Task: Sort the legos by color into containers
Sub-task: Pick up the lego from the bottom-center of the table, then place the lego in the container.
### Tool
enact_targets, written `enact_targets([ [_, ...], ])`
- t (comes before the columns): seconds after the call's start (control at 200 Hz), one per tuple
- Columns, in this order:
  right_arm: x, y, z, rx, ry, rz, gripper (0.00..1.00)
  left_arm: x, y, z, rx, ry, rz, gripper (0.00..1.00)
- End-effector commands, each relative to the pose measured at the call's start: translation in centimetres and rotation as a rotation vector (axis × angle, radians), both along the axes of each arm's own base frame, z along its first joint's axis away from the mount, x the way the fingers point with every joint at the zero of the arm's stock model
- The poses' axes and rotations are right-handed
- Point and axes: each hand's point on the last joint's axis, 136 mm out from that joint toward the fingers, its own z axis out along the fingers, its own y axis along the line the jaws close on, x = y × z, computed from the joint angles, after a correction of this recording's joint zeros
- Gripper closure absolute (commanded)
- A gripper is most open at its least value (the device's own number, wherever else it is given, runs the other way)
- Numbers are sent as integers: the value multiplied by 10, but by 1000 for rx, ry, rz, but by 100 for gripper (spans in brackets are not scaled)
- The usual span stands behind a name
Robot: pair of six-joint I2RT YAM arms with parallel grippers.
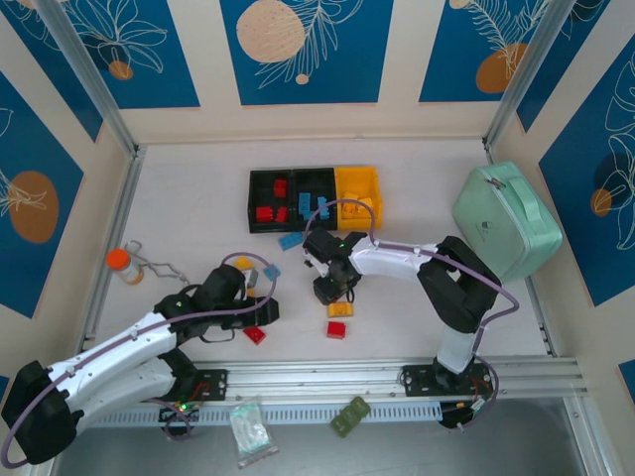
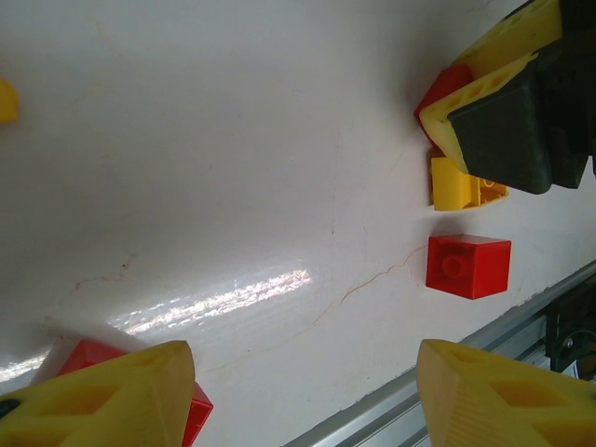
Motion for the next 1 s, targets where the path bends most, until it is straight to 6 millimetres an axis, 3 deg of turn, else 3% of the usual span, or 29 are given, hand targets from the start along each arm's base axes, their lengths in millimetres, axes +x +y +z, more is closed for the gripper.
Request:
enact_targets([
  [0.0,2,4,6,5,-5,-1,61,-1,1,0,-12,-9,11,36],
  [0.115,12,13,28,46,-52,-3,62,0,4,1,-1,-15,26,36],
  [0.29,34,38,74,159,-118,-2,62,0,26,-7,68,8,138,36],
  [0.525,82,80,115,295,-163,-42,63,-7,41,-17,72,45,219,36],
  [0.745,135,116,123,339,-168,-127,64,-7,40,-14,38,42,236,36],
  [0.995,189,144,112,342,-176,-206,64,-8,40,-14,33,46,243,36],
])
